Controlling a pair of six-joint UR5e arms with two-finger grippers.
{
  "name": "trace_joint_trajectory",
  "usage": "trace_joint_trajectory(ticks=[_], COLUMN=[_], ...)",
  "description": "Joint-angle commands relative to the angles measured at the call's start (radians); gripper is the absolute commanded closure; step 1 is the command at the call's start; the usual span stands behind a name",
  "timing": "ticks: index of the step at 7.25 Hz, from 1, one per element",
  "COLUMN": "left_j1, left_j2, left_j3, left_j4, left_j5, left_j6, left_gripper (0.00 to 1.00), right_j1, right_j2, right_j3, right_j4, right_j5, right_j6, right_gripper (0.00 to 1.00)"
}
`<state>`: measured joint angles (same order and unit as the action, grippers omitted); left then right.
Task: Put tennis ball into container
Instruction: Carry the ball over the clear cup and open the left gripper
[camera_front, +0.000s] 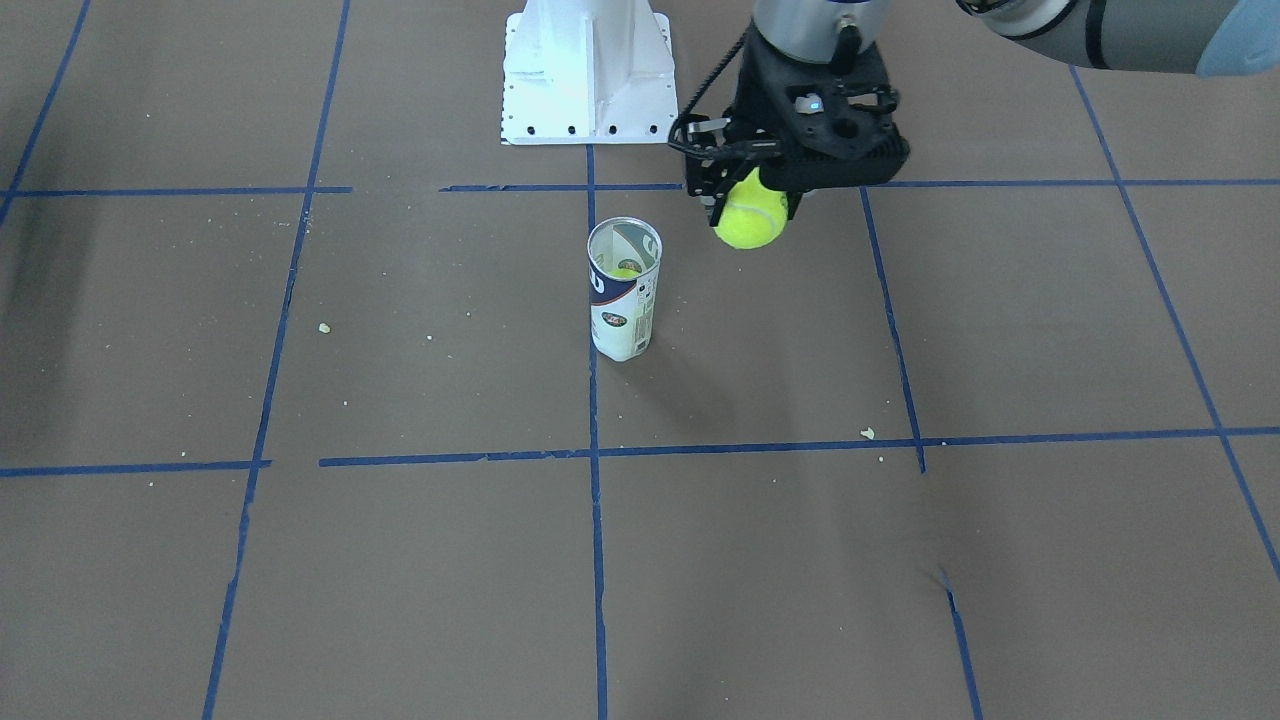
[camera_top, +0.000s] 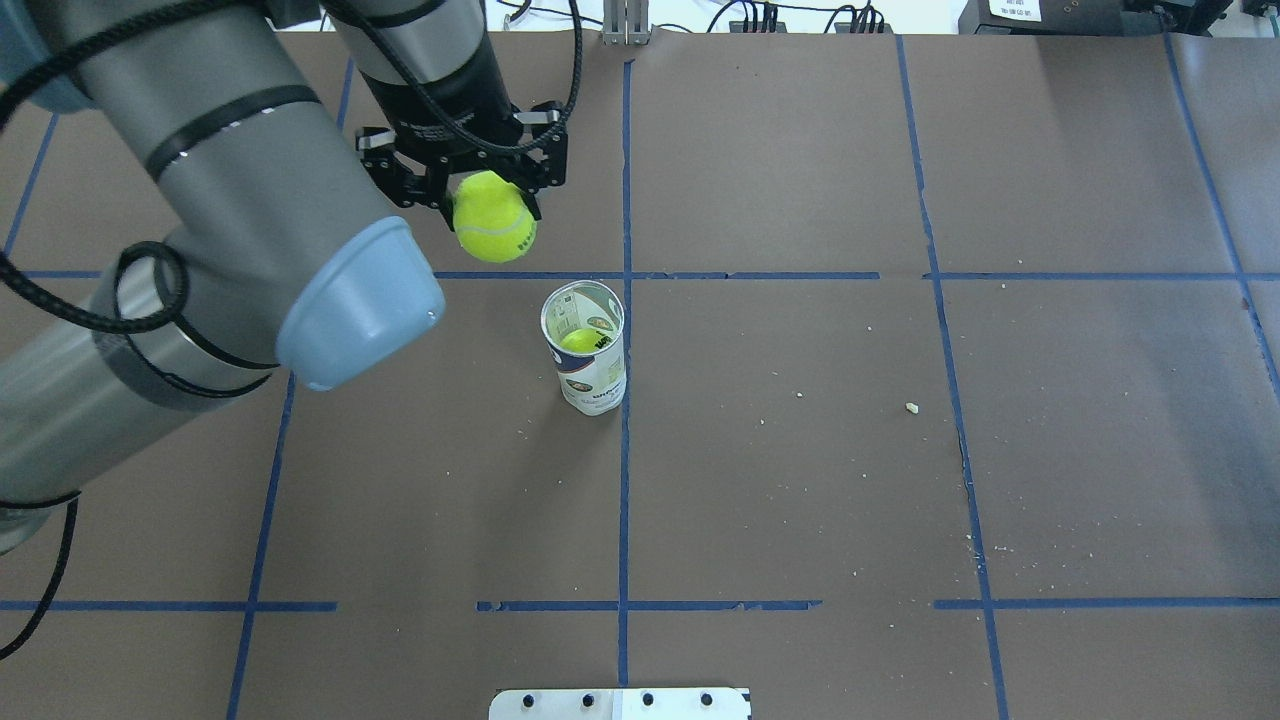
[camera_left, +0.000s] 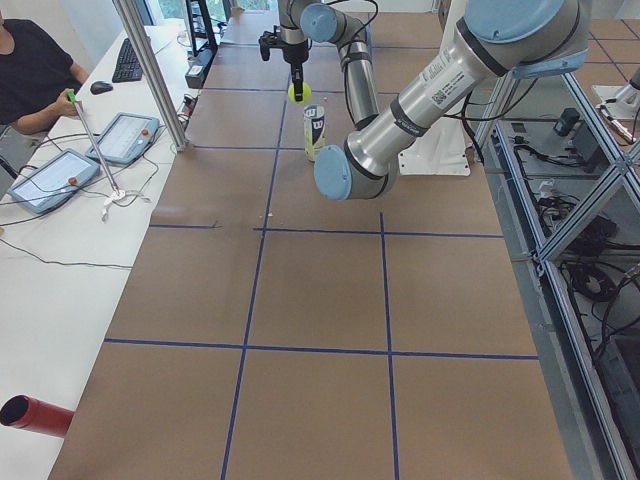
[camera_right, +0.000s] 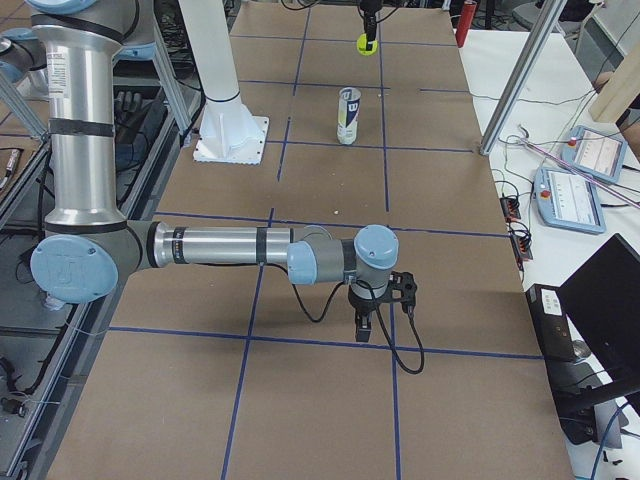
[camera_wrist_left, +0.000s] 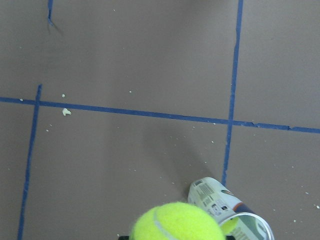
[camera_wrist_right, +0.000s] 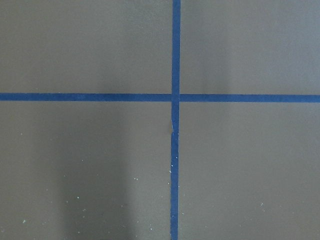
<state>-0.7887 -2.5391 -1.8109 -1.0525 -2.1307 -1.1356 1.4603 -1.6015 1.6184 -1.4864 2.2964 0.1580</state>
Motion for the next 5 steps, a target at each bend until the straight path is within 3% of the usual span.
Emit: trace_joint_trajectory(ticks=[1, 5], left_j1=[0.061, 0.100], left_j2=[-0.020, -0.007], left_j3=[0.091, 0.099], left_j4=[-0.093, -0.107], left_j5=[0.002, 0.002], left_j6=[-0.069, -0.069], left_gripper=[1.00, 1.00], right_j1=[0.000, 0.000], right_j2=[0.000, 0.000], right_j3=[0.000, 0.000], right_j4=[0.000, 0.000], right_j5=[0.000, 0.000], right_j6=[0.000, 0.000], right_gripper=[0.00, 0.00])
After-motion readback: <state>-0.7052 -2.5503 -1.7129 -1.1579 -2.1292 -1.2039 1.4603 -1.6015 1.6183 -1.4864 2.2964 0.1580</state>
